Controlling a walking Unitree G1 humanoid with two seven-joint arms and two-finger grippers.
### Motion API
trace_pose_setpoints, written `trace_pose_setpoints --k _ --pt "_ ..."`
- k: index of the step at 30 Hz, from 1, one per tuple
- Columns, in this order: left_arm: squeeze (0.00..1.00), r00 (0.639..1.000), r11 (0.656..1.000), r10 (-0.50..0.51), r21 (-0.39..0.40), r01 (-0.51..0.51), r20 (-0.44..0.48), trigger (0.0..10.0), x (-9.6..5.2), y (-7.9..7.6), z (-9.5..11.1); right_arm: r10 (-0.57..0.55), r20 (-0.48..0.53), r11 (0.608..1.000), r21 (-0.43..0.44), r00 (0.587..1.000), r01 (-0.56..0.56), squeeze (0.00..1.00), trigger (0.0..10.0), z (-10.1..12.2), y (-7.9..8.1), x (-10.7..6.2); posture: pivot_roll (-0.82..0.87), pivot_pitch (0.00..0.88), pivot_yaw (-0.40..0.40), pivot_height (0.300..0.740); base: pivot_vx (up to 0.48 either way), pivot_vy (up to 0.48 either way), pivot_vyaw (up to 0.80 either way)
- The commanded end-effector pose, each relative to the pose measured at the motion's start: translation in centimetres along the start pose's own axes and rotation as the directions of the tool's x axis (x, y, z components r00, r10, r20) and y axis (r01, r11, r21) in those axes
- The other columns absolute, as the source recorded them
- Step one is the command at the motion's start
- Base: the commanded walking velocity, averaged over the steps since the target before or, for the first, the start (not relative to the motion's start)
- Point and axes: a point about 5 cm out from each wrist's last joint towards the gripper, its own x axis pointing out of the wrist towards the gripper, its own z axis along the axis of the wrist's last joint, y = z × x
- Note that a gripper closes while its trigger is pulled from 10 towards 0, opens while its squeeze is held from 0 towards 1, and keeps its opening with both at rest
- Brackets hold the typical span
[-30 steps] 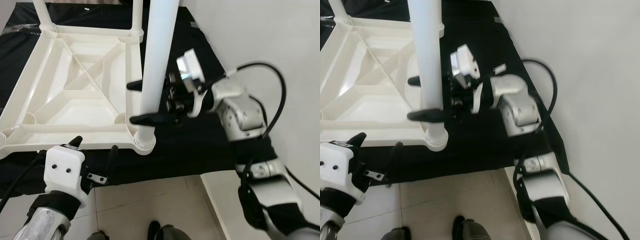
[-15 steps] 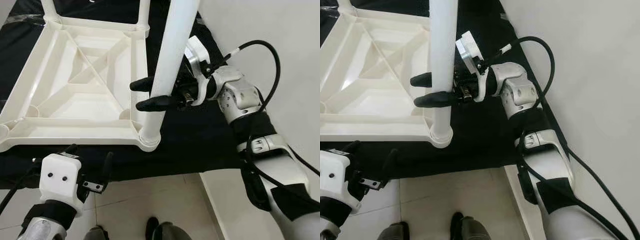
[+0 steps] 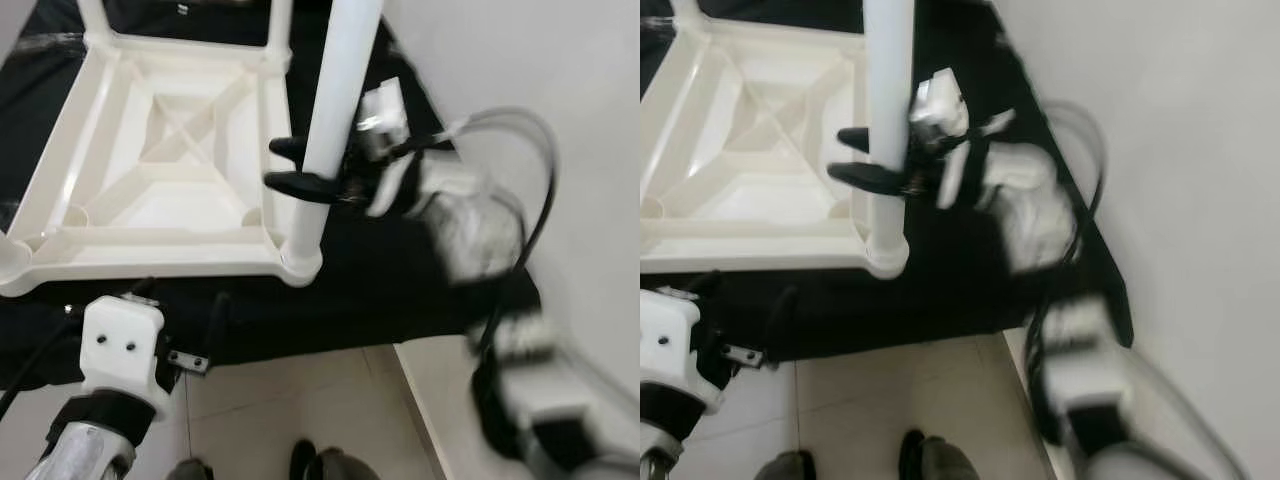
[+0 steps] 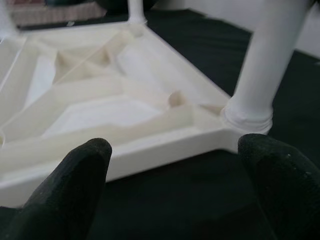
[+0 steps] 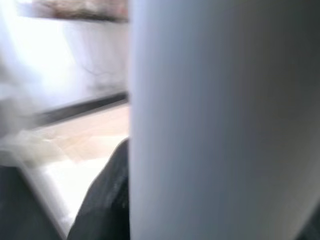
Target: Building children table
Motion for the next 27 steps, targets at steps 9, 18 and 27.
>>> trace_pose_setpoints --k 9,18,27 --pt "0.00 0.999 0.999 -0.032 -0.019 0.032 -0.007 10.0 0.9 -0.3 -0.5 -0.164 -0.190 0.986 -0.040 0.968 0.160 0.00 0.0 -2.6 0.9 0.4 0.08 0.197 -0.143 0.740 0.000 0.000 0.00" --pt "0.00 1.000 1.000 -0.022 -0.014 0.022 0.003 10.0 1.2 0.0 -0.3 -0.025 -0.011 0.995 0.092 1.000 0.026 1.00 10.0 1.0 1.8 1.7 0.09 0.191 -0.155 0.740 0.000 0.000 0.00" --pt "0.00 1.000 1.000 -0.021 -0.020 0.021 -0.002 10.0 0.9 -0.2 -0.4 0.412 0.148 0.907 0.031 0.899 -0.420 1.00 10.0 3.2 0.0 -0.3 0.10 0.209 -0.164 0.740 0.000 0.000 0.00"
